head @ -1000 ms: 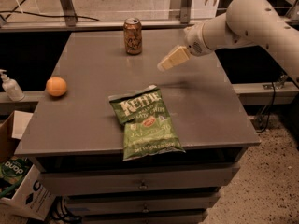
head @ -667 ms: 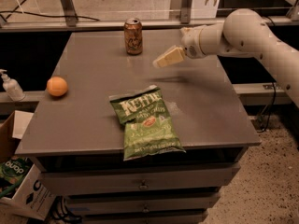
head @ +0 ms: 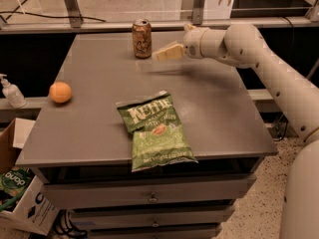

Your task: Move orange can near green jalapeno chip bag

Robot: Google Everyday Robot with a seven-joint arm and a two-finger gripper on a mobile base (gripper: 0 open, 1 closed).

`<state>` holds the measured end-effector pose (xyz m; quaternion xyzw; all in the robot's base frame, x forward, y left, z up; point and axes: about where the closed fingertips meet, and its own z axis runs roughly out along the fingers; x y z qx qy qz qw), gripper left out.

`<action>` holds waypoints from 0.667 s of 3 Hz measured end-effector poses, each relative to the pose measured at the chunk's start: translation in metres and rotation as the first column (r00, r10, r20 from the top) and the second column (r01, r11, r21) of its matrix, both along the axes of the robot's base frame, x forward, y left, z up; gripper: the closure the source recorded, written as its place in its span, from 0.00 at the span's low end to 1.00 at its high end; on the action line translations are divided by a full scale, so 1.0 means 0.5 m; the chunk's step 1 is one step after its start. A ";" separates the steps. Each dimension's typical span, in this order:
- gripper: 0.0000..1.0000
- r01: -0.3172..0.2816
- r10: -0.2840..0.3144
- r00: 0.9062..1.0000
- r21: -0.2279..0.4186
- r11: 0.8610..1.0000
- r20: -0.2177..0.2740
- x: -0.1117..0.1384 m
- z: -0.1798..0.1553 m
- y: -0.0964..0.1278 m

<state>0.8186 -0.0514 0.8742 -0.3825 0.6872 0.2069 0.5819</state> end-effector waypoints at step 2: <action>0.00 0.000 0.002 0.998 0.039 0.999 -0.070 0.061 -0.007 0.088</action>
Offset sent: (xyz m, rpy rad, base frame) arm 0.0452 0.0669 -0.0081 0.0477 0.1395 0.0006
